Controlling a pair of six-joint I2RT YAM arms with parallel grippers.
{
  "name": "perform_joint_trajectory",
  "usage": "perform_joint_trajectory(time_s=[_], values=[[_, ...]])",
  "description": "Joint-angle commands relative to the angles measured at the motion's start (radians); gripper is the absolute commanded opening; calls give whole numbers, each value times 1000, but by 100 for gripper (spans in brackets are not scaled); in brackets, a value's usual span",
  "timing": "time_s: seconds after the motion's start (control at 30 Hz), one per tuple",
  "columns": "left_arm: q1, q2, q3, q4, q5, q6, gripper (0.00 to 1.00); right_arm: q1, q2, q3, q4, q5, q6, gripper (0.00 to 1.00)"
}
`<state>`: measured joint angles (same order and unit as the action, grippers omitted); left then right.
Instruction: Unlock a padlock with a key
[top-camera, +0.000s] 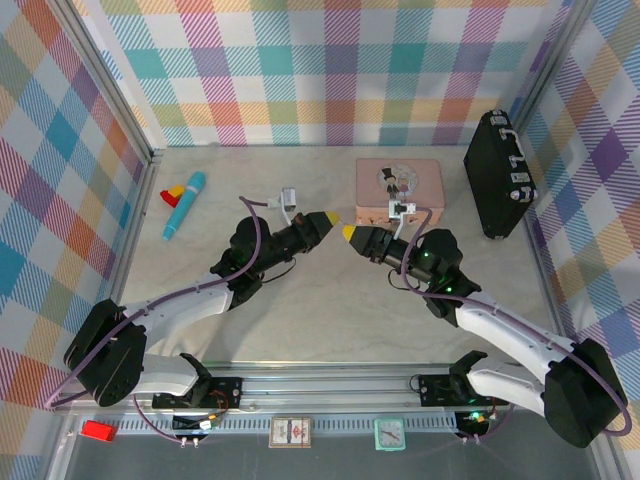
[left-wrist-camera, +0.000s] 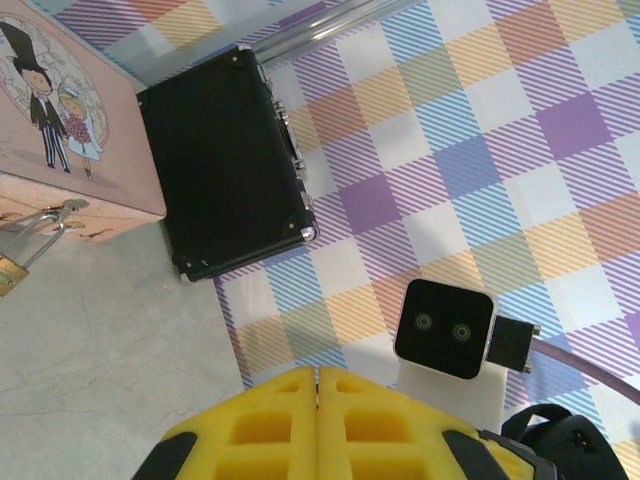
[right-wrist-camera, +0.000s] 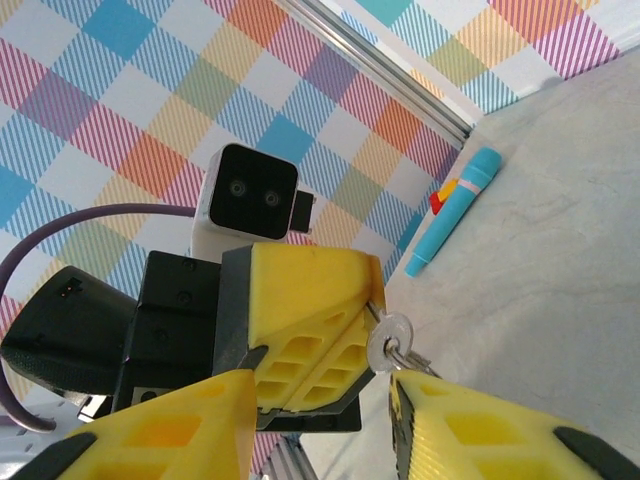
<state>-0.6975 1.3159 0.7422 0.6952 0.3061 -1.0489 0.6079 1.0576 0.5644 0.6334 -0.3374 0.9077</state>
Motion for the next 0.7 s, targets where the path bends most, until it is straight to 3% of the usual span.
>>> perform_joint_trajectory(time_s=[0.0,0.27,0.67], values=[[5,-7,-15,60,27,-6,0,-4,12,34,5,18,-16,40],[5,-43,-35,37,18,0,0,-8,-34,46,-119,79,-79,49],[1,-9,-13,43,53,11,0,-7,64,95,-87,-37,-69,44]])
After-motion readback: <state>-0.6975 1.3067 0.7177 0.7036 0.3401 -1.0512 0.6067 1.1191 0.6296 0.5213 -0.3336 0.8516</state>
